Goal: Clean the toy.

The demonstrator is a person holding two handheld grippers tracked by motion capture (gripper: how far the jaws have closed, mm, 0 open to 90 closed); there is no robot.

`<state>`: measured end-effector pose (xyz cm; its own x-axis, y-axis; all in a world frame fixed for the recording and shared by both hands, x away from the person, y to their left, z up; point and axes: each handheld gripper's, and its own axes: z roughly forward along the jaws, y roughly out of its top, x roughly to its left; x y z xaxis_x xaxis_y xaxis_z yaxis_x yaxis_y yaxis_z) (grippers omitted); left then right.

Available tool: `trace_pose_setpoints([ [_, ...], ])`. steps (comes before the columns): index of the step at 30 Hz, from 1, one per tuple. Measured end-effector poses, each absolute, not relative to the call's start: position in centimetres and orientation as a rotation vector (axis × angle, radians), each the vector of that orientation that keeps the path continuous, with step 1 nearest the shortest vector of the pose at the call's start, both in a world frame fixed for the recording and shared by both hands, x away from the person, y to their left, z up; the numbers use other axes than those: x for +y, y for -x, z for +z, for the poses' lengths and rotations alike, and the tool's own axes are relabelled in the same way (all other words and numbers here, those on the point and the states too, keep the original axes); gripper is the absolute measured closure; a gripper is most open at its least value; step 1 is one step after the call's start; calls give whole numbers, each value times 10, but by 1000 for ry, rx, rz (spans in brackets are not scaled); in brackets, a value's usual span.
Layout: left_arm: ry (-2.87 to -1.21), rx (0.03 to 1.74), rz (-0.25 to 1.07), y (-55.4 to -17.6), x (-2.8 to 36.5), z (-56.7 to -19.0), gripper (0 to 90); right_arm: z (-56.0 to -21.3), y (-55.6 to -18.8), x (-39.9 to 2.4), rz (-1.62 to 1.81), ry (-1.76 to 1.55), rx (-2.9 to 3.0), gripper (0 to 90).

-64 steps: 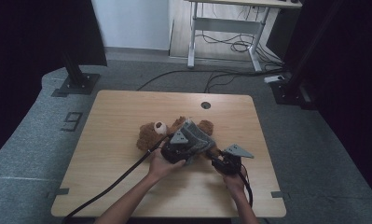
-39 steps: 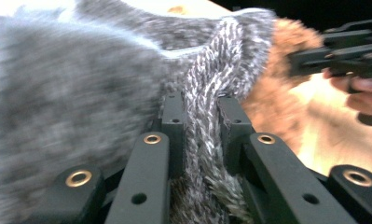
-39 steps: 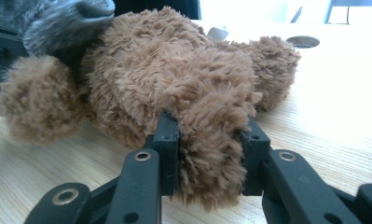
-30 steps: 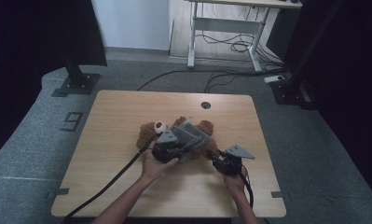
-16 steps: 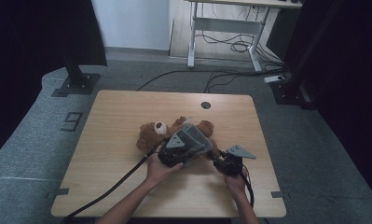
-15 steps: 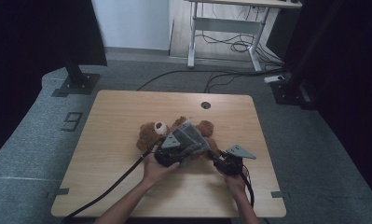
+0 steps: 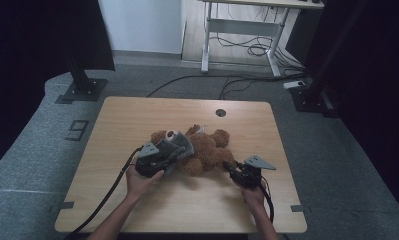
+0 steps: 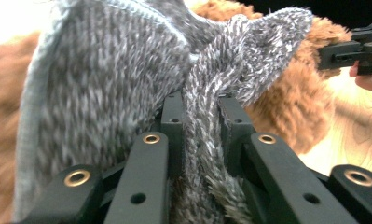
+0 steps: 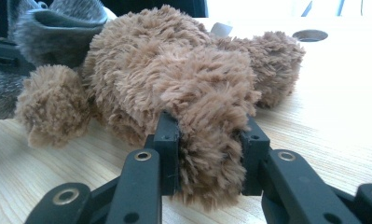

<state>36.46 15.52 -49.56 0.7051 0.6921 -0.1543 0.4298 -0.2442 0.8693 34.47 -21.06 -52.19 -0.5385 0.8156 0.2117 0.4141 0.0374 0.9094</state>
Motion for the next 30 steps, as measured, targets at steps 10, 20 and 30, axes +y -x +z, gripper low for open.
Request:
trace_pose_setpoints([
  [10, -1834, 962, 370, -364, 198, -498, 753, -521, -344, -210, 1502, -1236, 1962, 673],
  [20, -1746, 1023, 418, -365, 227, -487, 749, -521, -344, -211, 1502, -1228, 1967, 673],
  [30, -1718, 1017, 453, -382, 219, -476, 740, -519, -341, -211, 1506, -1214, 1967, 650],
])
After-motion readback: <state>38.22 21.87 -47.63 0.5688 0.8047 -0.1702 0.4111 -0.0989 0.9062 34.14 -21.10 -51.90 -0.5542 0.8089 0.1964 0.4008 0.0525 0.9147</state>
